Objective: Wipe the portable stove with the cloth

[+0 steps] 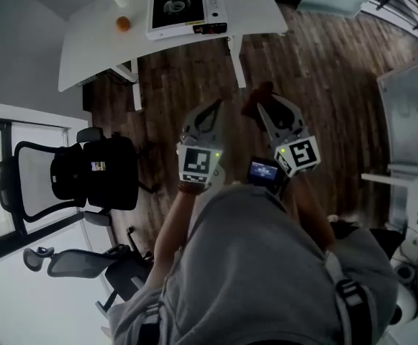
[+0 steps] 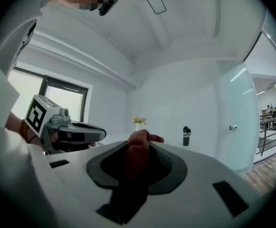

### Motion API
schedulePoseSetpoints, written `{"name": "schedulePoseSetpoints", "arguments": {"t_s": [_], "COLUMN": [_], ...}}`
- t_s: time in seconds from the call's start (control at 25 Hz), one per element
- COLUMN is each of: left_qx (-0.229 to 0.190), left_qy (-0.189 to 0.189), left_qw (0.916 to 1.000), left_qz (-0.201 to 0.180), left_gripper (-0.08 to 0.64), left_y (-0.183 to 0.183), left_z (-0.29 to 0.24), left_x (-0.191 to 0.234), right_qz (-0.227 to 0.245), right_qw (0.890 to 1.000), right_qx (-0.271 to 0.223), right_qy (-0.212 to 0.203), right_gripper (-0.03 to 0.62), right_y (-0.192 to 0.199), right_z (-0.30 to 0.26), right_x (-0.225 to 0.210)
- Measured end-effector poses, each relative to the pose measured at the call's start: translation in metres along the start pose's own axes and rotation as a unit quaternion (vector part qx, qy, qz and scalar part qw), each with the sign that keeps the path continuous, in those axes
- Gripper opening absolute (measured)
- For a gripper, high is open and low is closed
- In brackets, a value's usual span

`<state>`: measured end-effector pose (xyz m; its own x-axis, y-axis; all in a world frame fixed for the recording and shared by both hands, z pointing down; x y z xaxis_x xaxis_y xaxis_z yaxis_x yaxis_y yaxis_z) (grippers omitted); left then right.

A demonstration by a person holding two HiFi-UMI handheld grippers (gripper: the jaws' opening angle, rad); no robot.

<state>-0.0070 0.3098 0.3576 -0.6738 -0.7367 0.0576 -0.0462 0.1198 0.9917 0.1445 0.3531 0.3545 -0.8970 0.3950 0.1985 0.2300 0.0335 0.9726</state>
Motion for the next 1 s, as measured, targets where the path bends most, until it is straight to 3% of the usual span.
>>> {"name": "schedulePoseSetpoints", "arguments": {"t_s": [0.12, 0.24, 0.4, 0.64, 0.88, 1.0], "left_qx": [-0.022, -0.022, -0.018, -0.015, -0.003, 0.005], "left_qy": [-0.005, 0.023, 0.019, 0.008, 0.001, -0.003], "left_qw": [0.9997, 0.9994, 0.9996, 0.9998, 0.9994, 0.9998], "left_qz": [-0.002, 0.015, -0.001, 0.012, 0.035, 0.019], "left_gripper": [0.028, 0.028, 0.028, 0.028, 0.028, 0.028], "left_y": [-0.008, -0.01, -0.006, 0.001, -0.001, 0.003], "left_z": [-0.017, -0.027, -0.032, -0.04, -0.054, -0.068], "left_x": [0.031, 0.058, 0.102, 0.168, 0.203, 0.223], "right_qz": [0.021, 0.028, 0.015, -0.02, -0.046, -0.062], "right_qw": [1.0, 1.0, 0.999, 0.998, 0.995, 0.994], "right_qx": [0.008, 0.01, 0.025, 0.028, 0.021, 0.016], "right_qy": [0.004, 0.008, 0.024, 0.05, 0.081, 0.092], "right_gripper": [0.112, 0.112, 0.112, 0.112, 0.112, 0.112], "right_y": [-0.004, -0.01, -0.015, -0.019, -0.018, -0.011], "right_z": [-0.032, -0.063, -0.1, -0.146, -0.175, -0.2], "right_x": [-0.006, -0.013, -0.022, -0.044, -0.084, -0.105]}}
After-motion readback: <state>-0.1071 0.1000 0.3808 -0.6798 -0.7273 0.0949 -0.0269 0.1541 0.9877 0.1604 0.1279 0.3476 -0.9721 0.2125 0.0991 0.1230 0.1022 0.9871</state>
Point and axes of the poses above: the fingertips, and each gripper's own axes: z backward along the fingers, x to its left, y out of its underside, the point moved 5 cm from there along z, backward along the fingers, and after that the axes turned 9 degrees about z, right-handed, at the moved point
